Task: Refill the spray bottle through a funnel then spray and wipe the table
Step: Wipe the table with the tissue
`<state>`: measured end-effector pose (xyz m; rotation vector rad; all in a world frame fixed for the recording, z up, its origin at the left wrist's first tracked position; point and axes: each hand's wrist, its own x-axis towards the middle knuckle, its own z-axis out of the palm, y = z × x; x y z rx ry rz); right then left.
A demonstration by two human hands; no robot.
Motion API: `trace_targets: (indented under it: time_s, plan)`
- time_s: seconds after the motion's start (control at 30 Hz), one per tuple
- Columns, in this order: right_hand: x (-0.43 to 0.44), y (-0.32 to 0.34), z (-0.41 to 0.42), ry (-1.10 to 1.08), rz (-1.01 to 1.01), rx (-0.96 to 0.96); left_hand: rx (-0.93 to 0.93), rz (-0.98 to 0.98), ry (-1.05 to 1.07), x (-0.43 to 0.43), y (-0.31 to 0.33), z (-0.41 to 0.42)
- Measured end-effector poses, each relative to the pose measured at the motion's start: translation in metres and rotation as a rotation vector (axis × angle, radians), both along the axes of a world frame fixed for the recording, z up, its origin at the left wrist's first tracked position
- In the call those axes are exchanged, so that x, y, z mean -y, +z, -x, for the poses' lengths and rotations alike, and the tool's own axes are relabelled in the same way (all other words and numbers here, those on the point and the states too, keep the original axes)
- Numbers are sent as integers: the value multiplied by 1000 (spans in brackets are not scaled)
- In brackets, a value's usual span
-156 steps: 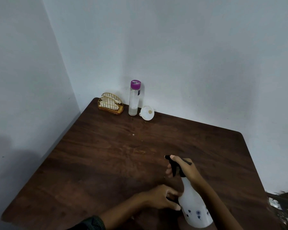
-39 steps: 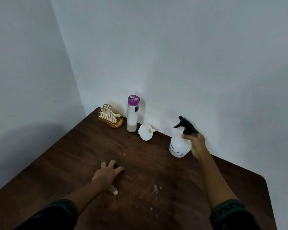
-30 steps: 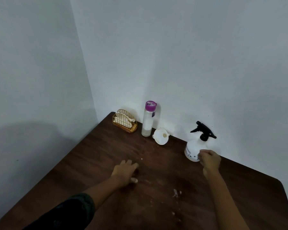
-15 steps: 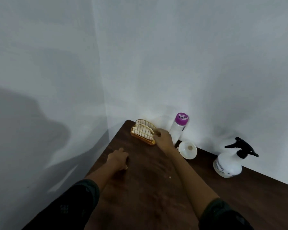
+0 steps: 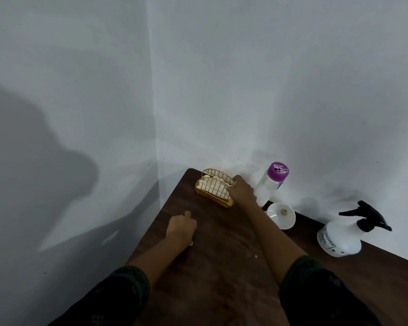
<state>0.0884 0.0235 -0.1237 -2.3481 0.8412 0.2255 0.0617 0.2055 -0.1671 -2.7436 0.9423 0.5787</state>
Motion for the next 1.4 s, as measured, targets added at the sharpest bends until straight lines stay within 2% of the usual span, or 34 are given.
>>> trace_targets:
  time_s: [0.17, 0.33, 0.57, 0.67, 0.73, 0.8, 0.83, 0.87, 0.93, 0.97, 1.0, 1.03, 1.1, 1.2, 1.33, 1.4]
  plan:
    - [0, -5, -1, -73, -87, 20, -9, 29, 1, -2, -4, 0]
    - [-5, -11, -2, -153, -334, 126, -12, 40, 13, -3, -6, 0]
    - [-12, 19, 13, -246, -425, 385, -4, 15, 19, -3, -4, 3]
    - [-11, 42, 32, -258, -549, 477, -56, 19, 42, -7, 1, 7]
    - [-11, 59, 51, -275, -661, 528, -147, 107, 114, -11, 6, 11]
    - [-8, 77, 82, -250, -736, 574, -199, 415, 278, -8, 11, 17]
    - [-6, 82, 99, -221, -766, 594, -254, 648, 403, -5, 17, 23]
    - [-3, 85, 115, -202, -803, 611, -399, 897, 562, 0, 26, 31]
    - [6, 86, 155, -197, -879, 632, -967, 1305, 859, 17, 47, 57]
    - [10, 84, 177, -207, -904, 634, -1252, 1422, 945, 24, 55, 72]
    - [13, 81, 197, -216, -916, 631, -1429, 1489, 996, 31, 62, 86]
    - [17, 77, 215, -227, -897, 626, -1494, 1519, 1008, 37, 66, 97]
    - [27, 65, 259, -254, -811, 618, -1381, 1466, 1002, 51, 65, 131]
    - [46, 43, 326, -288, -600, 569, -1185, 1188, 884, 70, 49, 191]
    - [56, 3, 411, -267, -401, 429, -1232, 658, 540, 77, 27, 261]
    - [57, -21, 449, -280, -225, 292, -1173, 499, 363, 82, 13, 284]
